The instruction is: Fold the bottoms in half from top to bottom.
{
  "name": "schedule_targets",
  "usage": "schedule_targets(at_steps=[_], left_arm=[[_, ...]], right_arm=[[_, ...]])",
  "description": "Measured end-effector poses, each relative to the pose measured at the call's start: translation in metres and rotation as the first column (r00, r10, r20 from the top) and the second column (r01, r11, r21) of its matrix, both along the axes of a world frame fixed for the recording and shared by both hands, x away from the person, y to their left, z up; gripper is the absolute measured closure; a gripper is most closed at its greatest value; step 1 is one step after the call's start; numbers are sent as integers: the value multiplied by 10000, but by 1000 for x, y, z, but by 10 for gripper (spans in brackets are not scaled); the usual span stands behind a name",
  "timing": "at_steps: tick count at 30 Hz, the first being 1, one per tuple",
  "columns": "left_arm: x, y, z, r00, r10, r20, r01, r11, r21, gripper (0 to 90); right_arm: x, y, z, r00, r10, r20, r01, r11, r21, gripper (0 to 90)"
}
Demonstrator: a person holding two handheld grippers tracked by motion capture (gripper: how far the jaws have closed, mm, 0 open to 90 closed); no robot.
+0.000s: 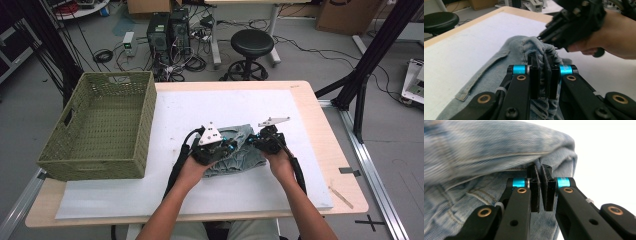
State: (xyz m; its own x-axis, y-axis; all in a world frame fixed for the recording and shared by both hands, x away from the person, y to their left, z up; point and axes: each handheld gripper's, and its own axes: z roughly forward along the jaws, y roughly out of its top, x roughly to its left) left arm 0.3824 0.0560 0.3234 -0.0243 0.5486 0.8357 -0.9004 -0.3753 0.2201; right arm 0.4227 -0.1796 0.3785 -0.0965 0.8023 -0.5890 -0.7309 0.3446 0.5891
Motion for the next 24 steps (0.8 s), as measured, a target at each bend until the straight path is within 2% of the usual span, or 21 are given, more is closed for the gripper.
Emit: schedule_targets(at_steps=[4,9,10,13,15,17,19,20,21,24], left_arm=[[4,-2,-4,9997,231,-48,-229,9992,320,848],[20,-10,-8,9967,754,-304,-737,9959,527,845],[24,-12,-8,9953,884,-399,-861,9947,558,842],[30,-16,-8,9933,1021,-539,-985,9930,659,815],[31,-14,-8,9930,847,-828,-793,9946,670,763],[31,-12,-7,9921,716,-1032,-635,9948,793,689],[29,-10,-7,9933,398,-1086,-318,9967,746,579],[26,-7,-6,9940,76,-1093,-2,9977,677,522],[23,-3,-6,9943,-200,-1043,256,9983,521,491],[15,12,-5,9939,-846,-705,850,9964,35,449]], right_arm=[[10,3,9,9987,-481,-196,487,9982,349,872],[14,1,14,9991,-268,-337,280,9989,374,867],[14,1,14,9988,-249,-431,264,9991,337,847],[10,-5,12,9982,-245,-553,272,9984,487,664],[7,-12,9,9987,-166,-474,198,9974,695,607],[-1,-21,3,9997,-246,25,241,9922,1220,564],[-10,-31,-3,9985,173,516,-259,9849,1712,533],[-13,-33,-4,9969,423,661,-533,9832,1748,499],[-16,-36,-6,9921,914,859,-1042,9819,1583,489],[-18,-35,-7,9864,1536,594,-1586,9831,916,441]])
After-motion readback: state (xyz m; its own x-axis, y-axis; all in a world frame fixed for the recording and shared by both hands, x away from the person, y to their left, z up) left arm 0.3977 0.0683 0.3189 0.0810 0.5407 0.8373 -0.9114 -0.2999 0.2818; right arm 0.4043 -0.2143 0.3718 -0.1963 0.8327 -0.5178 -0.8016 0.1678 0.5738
